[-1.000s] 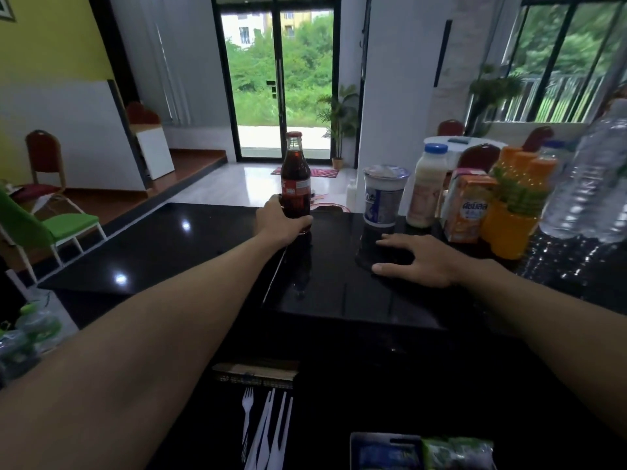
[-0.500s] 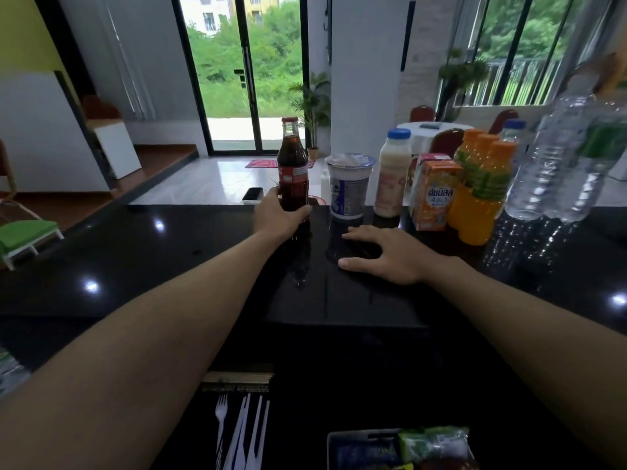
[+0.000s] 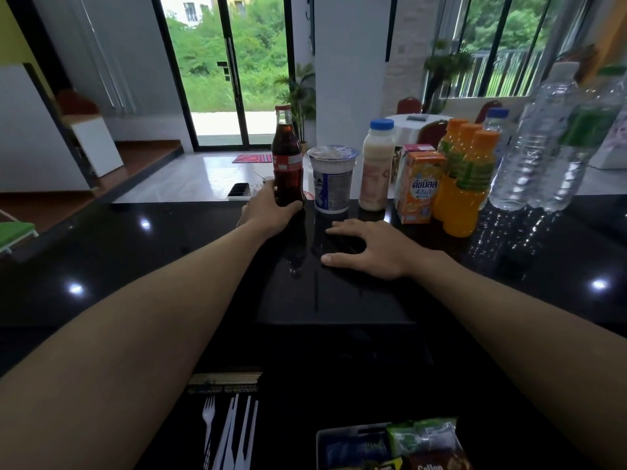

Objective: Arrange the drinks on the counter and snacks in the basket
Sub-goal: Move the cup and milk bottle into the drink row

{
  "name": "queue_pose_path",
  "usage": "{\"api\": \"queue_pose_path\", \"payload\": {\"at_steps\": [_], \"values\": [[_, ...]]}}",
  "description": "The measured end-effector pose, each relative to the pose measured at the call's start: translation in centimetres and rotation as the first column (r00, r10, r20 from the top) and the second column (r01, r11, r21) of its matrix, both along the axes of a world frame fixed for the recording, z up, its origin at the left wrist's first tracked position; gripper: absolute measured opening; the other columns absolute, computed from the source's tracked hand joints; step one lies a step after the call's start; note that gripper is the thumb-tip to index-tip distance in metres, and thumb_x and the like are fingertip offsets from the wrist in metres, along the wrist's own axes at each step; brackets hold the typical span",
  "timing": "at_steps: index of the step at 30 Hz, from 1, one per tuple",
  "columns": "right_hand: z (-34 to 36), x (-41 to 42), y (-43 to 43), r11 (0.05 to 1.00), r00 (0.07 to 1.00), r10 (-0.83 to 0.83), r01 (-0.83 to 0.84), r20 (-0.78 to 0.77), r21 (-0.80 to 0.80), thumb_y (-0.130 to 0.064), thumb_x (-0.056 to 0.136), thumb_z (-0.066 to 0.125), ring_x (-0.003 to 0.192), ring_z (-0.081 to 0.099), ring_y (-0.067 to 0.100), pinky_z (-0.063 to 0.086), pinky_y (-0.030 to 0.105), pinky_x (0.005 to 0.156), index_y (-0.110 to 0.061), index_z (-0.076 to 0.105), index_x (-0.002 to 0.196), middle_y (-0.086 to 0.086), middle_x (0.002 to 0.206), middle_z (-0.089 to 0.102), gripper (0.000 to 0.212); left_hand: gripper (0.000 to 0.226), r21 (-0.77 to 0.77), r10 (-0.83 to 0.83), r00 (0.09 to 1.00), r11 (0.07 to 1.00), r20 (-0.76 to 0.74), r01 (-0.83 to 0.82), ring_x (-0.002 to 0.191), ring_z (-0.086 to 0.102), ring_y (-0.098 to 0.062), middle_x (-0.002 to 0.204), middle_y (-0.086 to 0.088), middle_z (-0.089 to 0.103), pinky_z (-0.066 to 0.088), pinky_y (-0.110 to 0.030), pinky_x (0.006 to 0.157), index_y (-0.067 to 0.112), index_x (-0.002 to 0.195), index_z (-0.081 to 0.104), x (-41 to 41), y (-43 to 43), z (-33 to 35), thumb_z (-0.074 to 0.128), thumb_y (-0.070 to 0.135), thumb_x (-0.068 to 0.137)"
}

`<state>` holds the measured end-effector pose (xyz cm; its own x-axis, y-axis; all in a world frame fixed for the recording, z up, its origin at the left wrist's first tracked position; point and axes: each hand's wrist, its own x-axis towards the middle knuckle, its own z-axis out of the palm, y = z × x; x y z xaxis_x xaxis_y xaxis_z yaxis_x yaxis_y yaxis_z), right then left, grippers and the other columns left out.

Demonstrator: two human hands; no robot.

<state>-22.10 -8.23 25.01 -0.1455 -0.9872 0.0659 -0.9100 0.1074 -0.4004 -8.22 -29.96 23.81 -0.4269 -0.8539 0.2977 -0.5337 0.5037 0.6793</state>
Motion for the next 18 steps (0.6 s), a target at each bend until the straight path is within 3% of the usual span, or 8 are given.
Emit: {"api": "queue_pose_path", "payload": {"at_steps": [5,9,18], "values": [[-0.11,-0.22,-0.21,1.0,1.0,-0.006,0.006,-0.001,0.013,-0.097,0.067,0.045,0.149,0.027,0.013,0.021,0.049,0.122,-0.046,0.044,0.146,-0.015,0.16,0.033,0.095,0.068,-0.033,0.005,1.0,0.999,0.01,-0.004,0.112,0.064,-0.018,0.127,0.01,0.066,0.049,-0.044,0.097,0.037,0.134,0.049,-0.15,-0.31,-0.23,0.069,0.062,0.074],[-0.06,-0.09,-0.18,1.0,1.0,-0.013,0.013,0.0,0.006,-0.096,0.067,0.046,0.148,0.03,0.015,0.022,0.049,0.121,-0.045,0.045,0.146,-0.015,0.16,0.034,0.093,0.065,-0.06,-0.003,1.0,0.998,0.009,0.004,0.112,0.064,-0.018,0.128,0.009,0.065,0.046,-0.039,0.092,0.037,0.136,0.05,-0.28,-0.46,-0.39,0.071,0.058,0.078],[0.2,0.28,0.06,1.0,1.0,-0.023,0.023,0.003,0.012,-0.09,0.072,0.05,0.148,0.028,0.016,0.018,0.044,0.122,-0.045,0.045,0.146,-0.015,0.16,0.033,0.086,0.057,-0.091,0.004,1.0,0.996,0.023,-0.002,0.114,0.062,-0.022,0.128,0.006,0.066,0.046,-0.042,0.096,0.037,0.135,0.051,-0.36,-0.67,-0.56,0.068,0.053,0.083]]}}
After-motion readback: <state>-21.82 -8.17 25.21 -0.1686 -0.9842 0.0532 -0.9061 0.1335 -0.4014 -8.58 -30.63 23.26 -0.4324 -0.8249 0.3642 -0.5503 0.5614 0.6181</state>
